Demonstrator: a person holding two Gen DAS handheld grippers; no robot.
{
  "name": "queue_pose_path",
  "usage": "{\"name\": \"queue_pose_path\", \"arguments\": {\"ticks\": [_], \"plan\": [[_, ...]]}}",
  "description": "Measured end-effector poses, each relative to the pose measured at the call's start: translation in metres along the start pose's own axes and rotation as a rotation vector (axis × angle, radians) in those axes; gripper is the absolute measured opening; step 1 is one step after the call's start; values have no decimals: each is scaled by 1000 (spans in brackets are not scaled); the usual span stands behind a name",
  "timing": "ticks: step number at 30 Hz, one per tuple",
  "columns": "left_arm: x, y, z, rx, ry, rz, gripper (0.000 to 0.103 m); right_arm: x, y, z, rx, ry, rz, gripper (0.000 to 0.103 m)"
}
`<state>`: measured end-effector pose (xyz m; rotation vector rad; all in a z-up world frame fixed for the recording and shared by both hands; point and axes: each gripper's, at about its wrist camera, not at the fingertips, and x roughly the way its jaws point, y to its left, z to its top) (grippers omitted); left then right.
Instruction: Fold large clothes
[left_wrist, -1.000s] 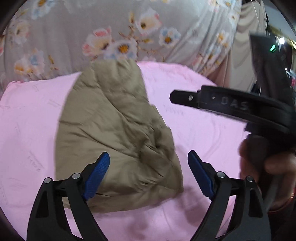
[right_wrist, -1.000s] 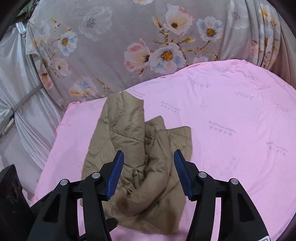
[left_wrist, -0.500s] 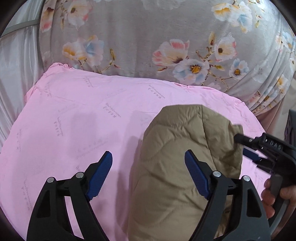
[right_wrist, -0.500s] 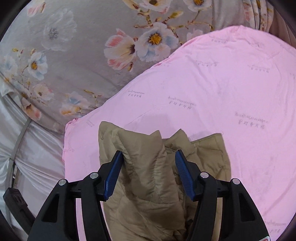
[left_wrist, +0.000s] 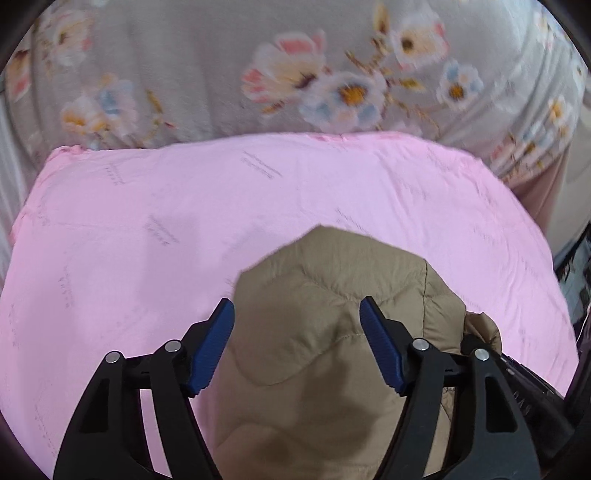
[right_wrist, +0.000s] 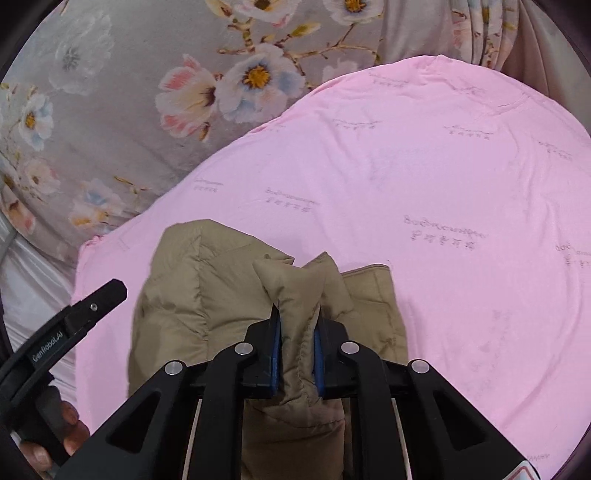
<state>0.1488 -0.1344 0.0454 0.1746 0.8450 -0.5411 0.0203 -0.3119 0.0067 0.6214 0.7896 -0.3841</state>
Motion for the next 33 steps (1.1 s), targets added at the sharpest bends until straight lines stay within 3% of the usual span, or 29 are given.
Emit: {"name": "queue_pose_path", "arguments": {"ticks": [5, 13, 33], "plan": [[44, -27, -14, 30, 55, 18, 66, 18, -13, -14, -61, -30, -89, 13], [68, -39, -38, 57, -10, 81, 73, 45, -32, -26, -62, -29, -58, 20], [90, -50, -55, 71, -99, 167, 80, 67, -42, -31, -60, -60, -37, 21]]}}
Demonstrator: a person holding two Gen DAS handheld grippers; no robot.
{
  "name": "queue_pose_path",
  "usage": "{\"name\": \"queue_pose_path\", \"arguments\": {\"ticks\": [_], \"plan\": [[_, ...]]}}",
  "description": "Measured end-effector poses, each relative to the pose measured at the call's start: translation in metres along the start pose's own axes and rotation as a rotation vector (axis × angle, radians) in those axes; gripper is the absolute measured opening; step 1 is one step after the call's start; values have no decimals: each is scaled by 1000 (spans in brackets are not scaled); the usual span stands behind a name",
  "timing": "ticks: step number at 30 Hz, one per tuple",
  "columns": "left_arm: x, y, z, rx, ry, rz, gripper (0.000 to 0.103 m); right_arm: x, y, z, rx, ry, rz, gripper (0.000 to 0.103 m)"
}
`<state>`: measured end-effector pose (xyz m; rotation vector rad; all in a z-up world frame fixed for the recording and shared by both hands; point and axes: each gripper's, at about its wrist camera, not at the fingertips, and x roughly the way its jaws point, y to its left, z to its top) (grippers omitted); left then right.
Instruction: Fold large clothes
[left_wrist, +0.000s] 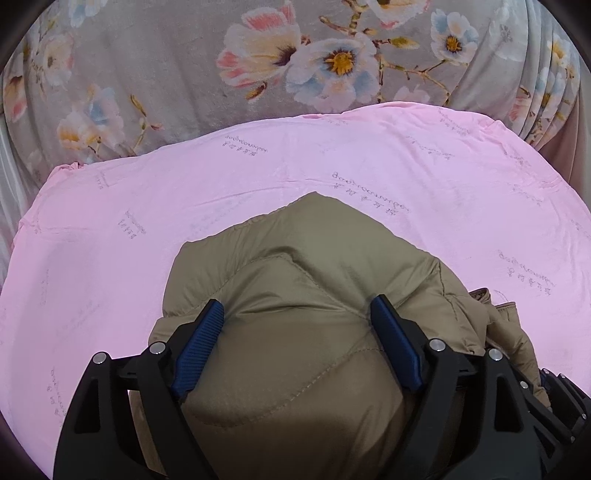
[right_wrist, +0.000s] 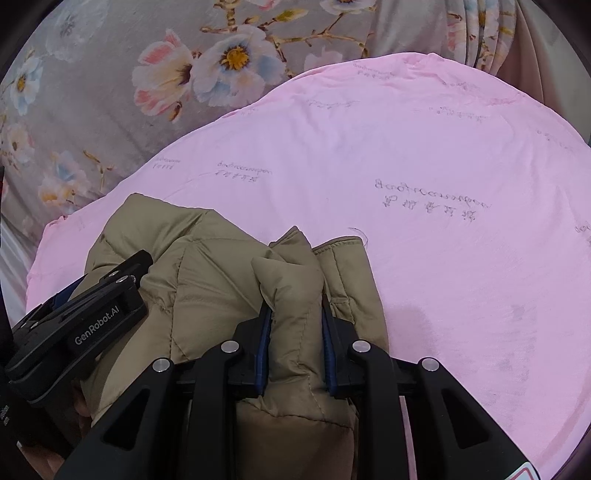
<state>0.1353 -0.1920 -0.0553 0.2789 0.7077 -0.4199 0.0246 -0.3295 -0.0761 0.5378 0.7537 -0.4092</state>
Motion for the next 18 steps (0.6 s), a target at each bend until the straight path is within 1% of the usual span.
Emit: {"name": "queue_pose_path", "arguments": {"ticks": [4, 7, 9, 11, 14, 16, 17, 18], "plan": [[0, -1, 0, 5, 2, 5, 80, 0, -5, 2, 9, 8, 18, 20], [-3, 0, 2, 6, 13, 4, 80, -4, -11, 5, 24, 39, 58, 21], [-13, 4, 2, 23, 31, -11, 80, -23, -17, 7, 56, 68, 83, 23], [-31, 12, 1, 8, 39, -29, 80, -50, -19, 5, 73, 58, 112, 25], [-62, 25, -4, -9, 50, -58, 80, -90, -14, -6, 9, 30, 100, 25], [-80, 29, -12, 2, 44, -45, 80, -105, -10, -16, -14, 27, 100, 25], [-86, 30, -18, 11, 45, -33, 80, -110, -8, -23, -22, 36, 110, 24], [-90, 31, -23, 17, 55, -27, 80, -110, -6, -30, -37, 58, 118, 17]]}}
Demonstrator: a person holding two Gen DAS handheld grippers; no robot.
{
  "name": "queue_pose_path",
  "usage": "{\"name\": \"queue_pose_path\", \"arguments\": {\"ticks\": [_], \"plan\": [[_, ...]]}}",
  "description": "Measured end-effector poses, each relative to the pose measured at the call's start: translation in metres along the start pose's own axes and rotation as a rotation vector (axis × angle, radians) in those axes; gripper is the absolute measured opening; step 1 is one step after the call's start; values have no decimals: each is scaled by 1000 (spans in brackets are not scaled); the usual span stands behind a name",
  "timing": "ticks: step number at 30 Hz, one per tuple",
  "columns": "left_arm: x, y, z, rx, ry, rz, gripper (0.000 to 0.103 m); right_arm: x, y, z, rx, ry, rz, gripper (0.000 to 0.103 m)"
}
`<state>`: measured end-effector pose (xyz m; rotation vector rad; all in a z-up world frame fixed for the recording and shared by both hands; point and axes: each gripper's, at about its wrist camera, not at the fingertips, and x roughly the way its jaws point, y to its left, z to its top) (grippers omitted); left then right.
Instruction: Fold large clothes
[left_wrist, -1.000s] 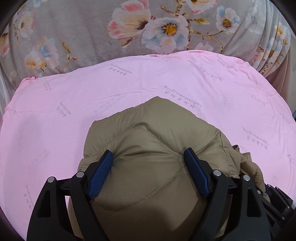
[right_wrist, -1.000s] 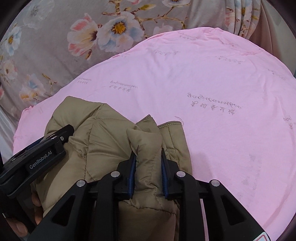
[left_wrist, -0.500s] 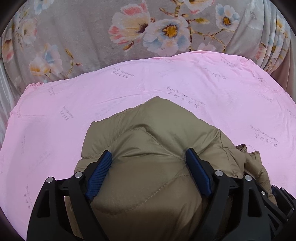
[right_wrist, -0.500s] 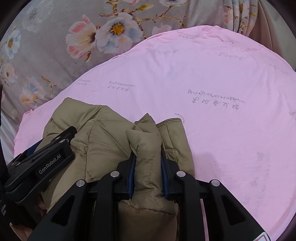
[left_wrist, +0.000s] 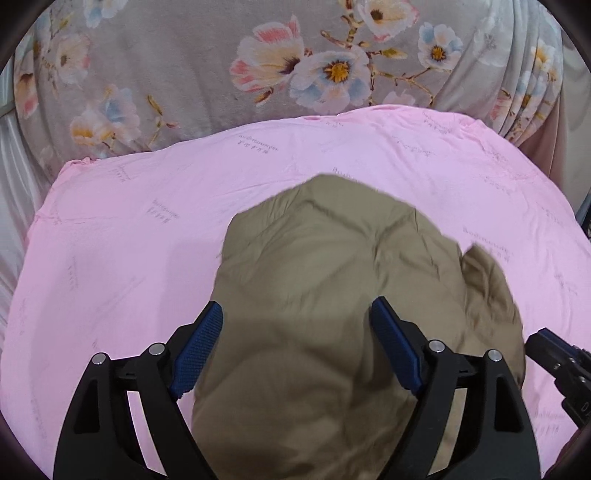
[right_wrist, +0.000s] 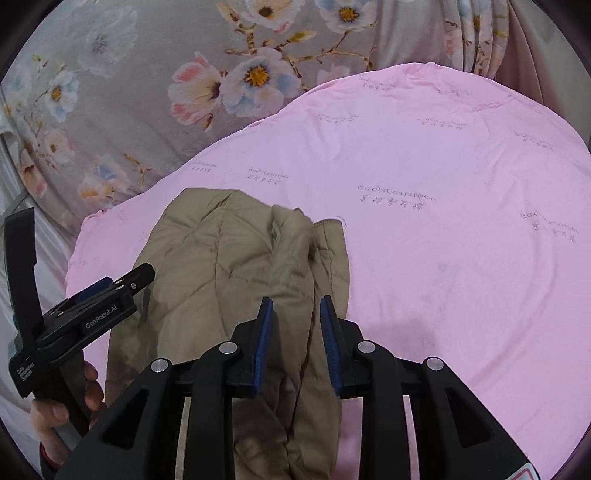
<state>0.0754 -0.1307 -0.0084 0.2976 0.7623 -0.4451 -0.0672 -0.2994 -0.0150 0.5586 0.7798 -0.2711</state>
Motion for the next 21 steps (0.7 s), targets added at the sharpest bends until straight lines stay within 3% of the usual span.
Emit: {"name": "queue_pose_path", "arguments": {"ticks": [1, 5, 10, 21], "plan": [[-1, 1, -6, -1, 13, 3, 80, 3, 3, -7, -16, 27, 8, 10], [1, 9, -24, -62, 41, -18, 82, 15, 4, -26, -35, 48, -8, 9], [2, 3, -40, -44, -31, 41, 87, 28, 1, -32, -40, 48, -15, 9], [8, -4, -53, -39, -112, 86, 89, 35, 5, -47, -98, -37, -71, 5]]}}
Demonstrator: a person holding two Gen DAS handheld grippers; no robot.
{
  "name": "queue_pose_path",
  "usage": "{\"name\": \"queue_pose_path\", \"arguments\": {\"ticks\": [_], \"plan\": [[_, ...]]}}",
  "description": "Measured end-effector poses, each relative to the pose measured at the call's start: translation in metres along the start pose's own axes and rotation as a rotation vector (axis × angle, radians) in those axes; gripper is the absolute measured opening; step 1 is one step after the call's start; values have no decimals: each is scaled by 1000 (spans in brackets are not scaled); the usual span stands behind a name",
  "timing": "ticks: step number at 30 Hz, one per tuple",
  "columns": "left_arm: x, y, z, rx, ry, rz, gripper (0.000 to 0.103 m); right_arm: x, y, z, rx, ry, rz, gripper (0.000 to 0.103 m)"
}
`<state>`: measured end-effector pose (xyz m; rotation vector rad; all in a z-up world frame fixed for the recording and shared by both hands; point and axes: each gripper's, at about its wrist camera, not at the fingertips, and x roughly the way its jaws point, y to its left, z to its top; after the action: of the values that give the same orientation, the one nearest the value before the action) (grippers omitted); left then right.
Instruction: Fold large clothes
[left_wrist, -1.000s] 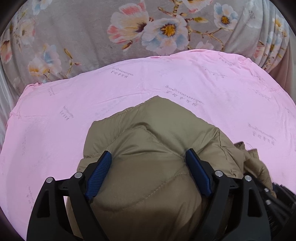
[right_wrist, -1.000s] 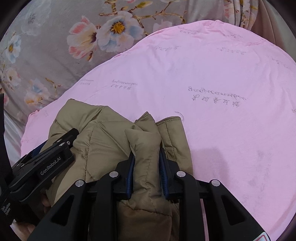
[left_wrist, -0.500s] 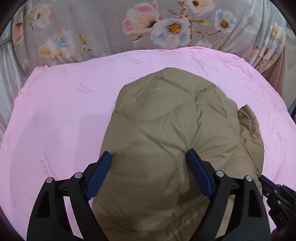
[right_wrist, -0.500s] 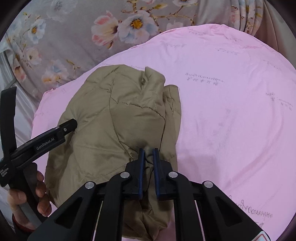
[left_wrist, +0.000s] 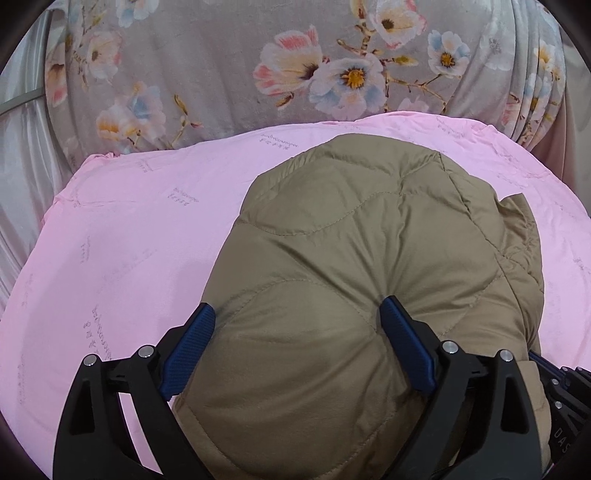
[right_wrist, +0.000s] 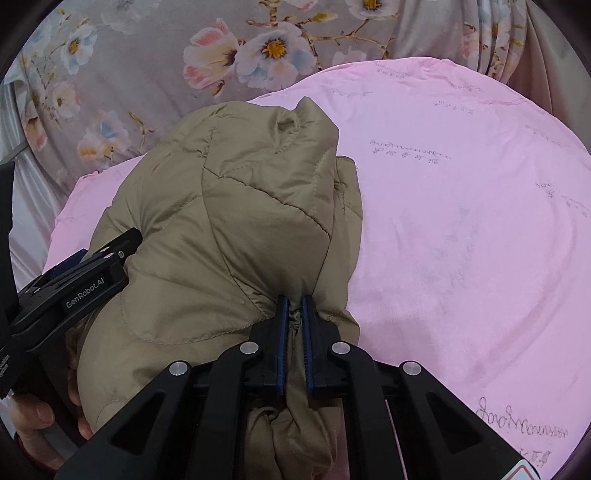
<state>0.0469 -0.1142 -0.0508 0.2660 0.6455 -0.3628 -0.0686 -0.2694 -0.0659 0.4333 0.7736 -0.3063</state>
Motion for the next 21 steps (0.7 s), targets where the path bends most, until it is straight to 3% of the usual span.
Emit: {"name": "queue_pose_path", "arguments": {"ticks": [4, 11, 13, 15, 17, 19, 21], "plan": [[0, -2, -2, 1, -21, 8, 89, 0, 3, -2, -18, -19, -29, 5], [-1, -5, -3, -4, -51, 19, 89, 0, -8, 1, 29, -12, 26, 5], [-3, -1, 0, -5, -31, 2, 89, -5, -10, 8, 43, 21, 35, 8], [-8, 8, 9, 1, 38, -40, 89, -16, -17, 21, 71, 56, 66, 12], [-14, 28, 20, -43, 110, -110, 89, -27, -28, 33, 100, 62, 114, 21], [-18, 50, 30, -106, 156, -172, 92, -35, -40, 46, 129, 63, 161, 58], [-13, 75, 36, -180, 212, -218, 94, -30, -48, 54, 152, 106, 196, 66]]}}
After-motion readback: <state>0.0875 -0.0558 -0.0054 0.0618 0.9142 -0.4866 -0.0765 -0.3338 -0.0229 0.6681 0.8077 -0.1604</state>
